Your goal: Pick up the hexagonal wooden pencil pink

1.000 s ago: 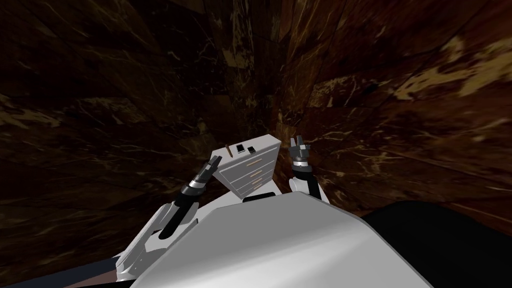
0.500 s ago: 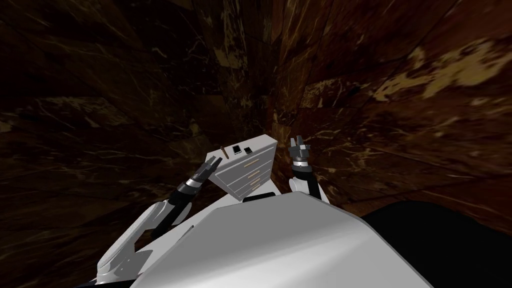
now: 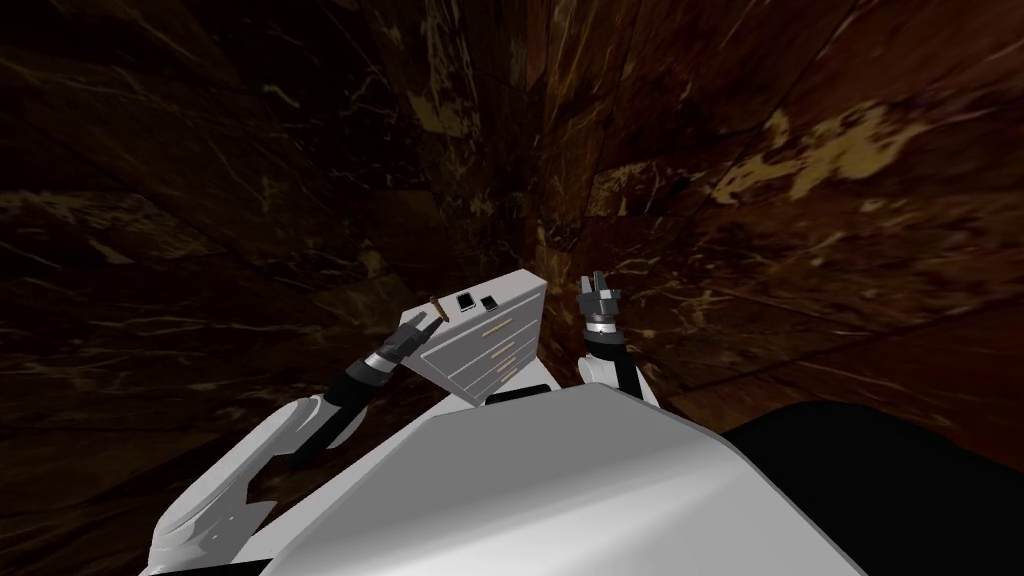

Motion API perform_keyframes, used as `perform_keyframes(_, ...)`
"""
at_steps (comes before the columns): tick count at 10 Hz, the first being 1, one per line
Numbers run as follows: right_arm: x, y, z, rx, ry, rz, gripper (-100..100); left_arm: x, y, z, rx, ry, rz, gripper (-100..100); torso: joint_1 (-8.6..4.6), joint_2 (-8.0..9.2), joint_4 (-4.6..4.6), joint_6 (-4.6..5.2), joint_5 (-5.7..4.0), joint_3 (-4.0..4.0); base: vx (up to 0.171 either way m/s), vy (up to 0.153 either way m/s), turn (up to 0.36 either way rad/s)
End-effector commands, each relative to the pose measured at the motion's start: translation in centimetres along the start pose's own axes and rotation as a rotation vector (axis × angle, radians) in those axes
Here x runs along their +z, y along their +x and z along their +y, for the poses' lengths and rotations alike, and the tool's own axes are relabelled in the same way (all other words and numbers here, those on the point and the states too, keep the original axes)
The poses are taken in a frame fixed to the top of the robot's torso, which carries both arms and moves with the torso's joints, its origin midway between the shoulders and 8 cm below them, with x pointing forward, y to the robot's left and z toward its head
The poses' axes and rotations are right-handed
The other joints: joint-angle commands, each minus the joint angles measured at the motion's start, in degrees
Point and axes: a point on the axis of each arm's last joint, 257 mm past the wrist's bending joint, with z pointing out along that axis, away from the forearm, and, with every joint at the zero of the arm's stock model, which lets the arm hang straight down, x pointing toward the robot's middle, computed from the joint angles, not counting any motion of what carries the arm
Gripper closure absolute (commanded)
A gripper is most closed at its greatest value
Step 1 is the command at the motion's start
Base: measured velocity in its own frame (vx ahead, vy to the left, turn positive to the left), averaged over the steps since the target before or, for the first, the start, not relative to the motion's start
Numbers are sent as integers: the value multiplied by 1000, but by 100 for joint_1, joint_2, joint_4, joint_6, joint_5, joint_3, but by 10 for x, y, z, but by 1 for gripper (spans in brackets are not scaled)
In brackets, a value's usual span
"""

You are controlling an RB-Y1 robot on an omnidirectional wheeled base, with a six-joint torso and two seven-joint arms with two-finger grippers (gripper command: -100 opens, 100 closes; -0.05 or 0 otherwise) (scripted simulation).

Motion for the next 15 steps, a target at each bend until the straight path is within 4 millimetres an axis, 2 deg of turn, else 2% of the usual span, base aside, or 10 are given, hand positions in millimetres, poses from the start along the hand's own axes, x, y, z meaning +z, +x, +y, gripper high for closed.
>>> perform_keyframes(1, 0, 0, 0, 0, 0, 0, 0, -2, 1, 8, 51, -7, 33, -100, 0, 0, 0, 0, 0, 0, 3, -11, -99)
perform_keyframes(5, 0, 0, 0, 0, 0, 0, 0, -4, 1, 18, 113, -13, 71, -100, 0, 1, 0, 0, 0, 0, 3, -8, -84)
perform_keyframes(6, 0, 0, 0, 0, 0, 0, 0, -4, 1, 19, 117, -14, 73, 0, 2, 2, 1, -3, 1, 1, 0, 0, 0)
perform_keyframes(7, 0, 0, 0, 0, 0, 0, 0, 4, 10, 20, 83, 1, 59, -100, 3, 3, 1, -2, 1, 2, -120, 21, -110)
perform_keyframes(9, 0, 0, 0, 0, 0, 0, 0, 13, 12, 34, 81, -11, 52, -100, 16, 51, 11, -2, 5, 29, -119, 28, -51)
perform_keyframes(11, 0, 0, 0, 0, 0, 0, 0, 15, 11, 53, 85, -40, 50, -100, 7, 19, 6, -3, 2, 12, -7, -3, 8)
perform_keyframes(12, 0, 0, 0, 0, 0, 0, 0, 14, 12, 55, 84, -44, 52, -100, 4, 5, 2, -3, 2, 4, 17, -5, -1)
perform_keyframes(13, 0, 0, 0, 0, 0, 0, 0, 24, 21, 49, 55, -17, 40, -100, 3, -1, 0, -3, 1, 0, -113, 23, -135)
perform_keyframes(14, 0, 0, 0, 0, 0, 0, 0, 28, 28, 53, 44, -18, 47, -100, 11, 31, 5, 1, 3, 16, -157, 8, -92)
perform_keyframes(15, 0, 0, 0, 0, 0, 0, 0, 34, 24, 63, 51, -29, 38, -100, 7, 50, 11, -2, 3, 29, -81, 3, 13)
